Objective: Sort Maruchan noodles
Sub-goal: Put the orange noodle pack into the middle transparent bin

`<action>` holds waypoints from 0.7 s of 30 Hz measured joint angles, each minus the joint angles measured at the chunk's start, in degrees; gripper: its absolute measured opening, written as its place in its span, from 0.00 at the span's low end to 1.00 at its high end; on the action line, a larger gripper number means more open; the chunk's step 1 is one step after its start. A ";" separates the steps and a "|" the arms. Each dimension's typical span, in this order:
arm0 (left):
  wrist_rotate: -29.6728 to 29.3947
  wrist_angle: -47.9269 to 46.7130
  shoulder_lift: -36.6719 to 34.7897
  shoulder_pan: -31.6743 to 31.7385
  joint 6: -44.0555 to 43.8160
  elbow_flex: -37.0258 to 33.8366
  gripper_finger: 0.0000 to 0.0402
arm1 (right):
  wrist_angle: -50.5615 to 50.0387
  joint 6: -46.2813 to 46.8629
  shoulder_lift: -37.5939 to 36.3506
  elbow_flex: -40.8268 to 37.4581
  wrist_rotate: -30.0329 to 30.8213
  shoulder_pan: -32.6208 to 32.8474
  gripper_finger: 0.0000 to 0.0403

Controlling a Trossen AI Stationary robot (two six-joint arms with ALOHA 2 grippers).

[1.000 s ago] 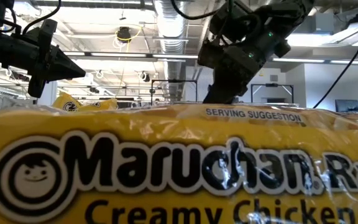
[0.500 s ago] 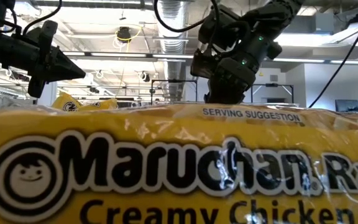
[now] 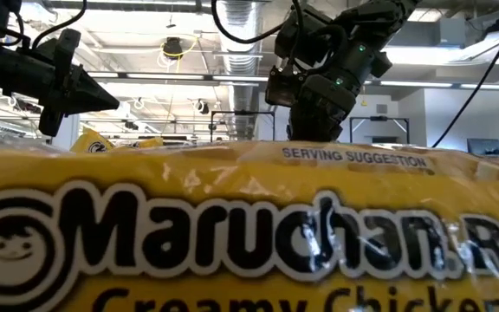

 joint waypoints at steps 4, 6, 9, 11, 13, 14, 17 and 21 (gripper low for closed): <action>0.00 0.00 0.00 0.00 0.00 0.00 0.00 | -0.08 1.37 -0.02 0.00 -0.04 0.00 0.02; 0.02 0.00 0.00 0.00 0.00 0.00 0.00 | -0.69 1.76 -0.02 0.42 -0.45 0.00 0.02; 0.03 0.02 0.00 0.00 0.00 0.00 0.00 | -4.22 1.91 -0.02 2.96 -1.22 0.23 0.02; 0.04 0.04 0.00 0.00 0.00 0.00 0.00 | -6.55 0.46 -0.02 4.89 -1.09 0.71 0.02; 0.04 0.04 0.00 0.00 0.00 0.00 0.00 | -9.23 -0.93 -0.02 7.04 -0.01 1.28 0.02; 0.04 0.04 0.00 0.00 -0.01 0.00 0.00 | -10.52 -1.75 -0.02 8.15 0.52 1.61 0.02; 0.06 0.04 0.00 0.00 0.00 0.00 0.00 | -14.53 -4.10 -0.02 11.64 2.29 2.11 0.02; 0.07 0.04 0.00 0.00 0.00 0.00 0.00 | -18.57 -6.88 -0.02 15.10 5.78 2.16 0.01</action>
